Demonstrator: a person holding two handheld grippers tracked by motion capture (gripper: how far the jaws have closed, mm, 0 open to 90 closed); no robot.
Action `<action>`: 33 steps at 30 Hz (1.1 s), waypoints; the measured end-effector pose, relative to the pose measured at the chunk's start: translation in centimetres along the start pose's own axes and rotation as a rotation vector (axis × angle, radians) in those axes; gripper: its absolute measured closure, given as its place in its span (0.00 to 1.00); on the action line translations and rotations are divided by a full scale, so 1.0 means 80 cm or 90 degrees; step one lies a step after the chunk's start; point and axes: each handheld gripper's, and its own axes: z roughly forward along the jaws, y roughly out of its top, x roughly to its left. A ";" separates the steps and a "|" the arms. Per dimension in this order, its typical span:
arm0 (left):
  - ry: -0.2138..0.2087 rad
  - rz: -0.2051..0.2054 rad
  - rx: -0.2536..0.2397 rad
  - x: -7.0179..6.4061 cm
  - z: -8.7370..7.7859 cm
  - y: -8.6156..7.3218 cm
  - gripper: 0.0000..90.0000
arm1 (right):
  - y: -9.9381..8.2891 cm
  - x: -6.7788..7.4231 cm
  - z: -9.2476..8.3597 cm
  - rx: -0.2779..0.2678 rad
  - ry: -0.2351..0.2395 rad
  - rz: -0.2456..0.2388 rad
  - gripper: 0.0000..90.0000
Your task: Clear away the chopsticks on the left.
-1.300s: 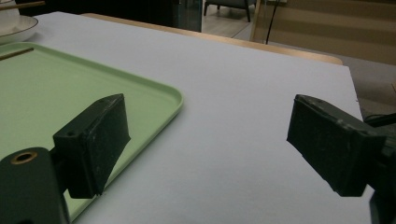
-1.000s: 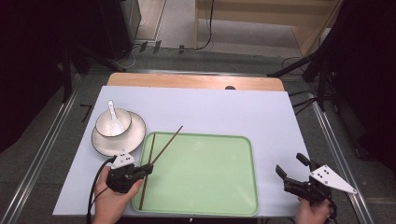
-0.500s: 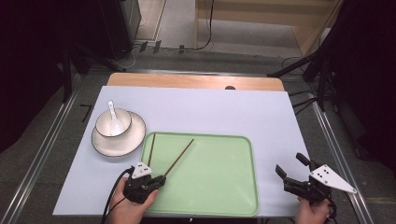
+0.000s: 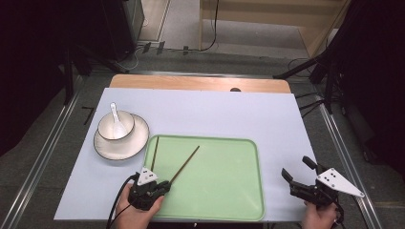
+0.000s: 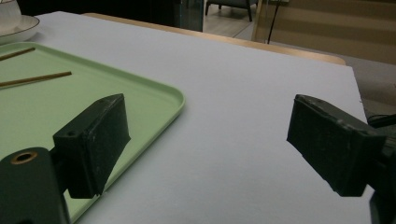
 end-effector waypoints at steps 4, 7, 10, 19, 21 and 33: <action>-0.010 0.005 0.003 0.000 0.000 0.002 0.85 | 0.000 0.000 0.000 -0.002 0.002 -0.003 0.14; -0.009 0.018 -0.005 -0.001 -0.001 0.008 0.81 | 0.000 -0.001 -0.002 -0.002 0.000 0.001 0.14; -0.007 0.028 -0.018 0.002 -0.006 0.020 0.83 | -0.001 -0.003 -0.002 -0.001 -0.005 0.004 0.14; -0.035 0.049 -0.034 0.001 0.003 0.059 1.00 | -0.003 -0.005 -0.003 -0.005 -0.004 0.016 0.14; -0.042 0.055 -0.020 -0.001 0.015 0.070 1.00 | -0.003 -0.005 -0.002 -0.006 0.000 0.019 0.14; -0.055 0.079 0.018 -0.021 0.084 0.116 1.00 | -0.003 -0.005 -0.001 -0.005 0.005 0.018 0.14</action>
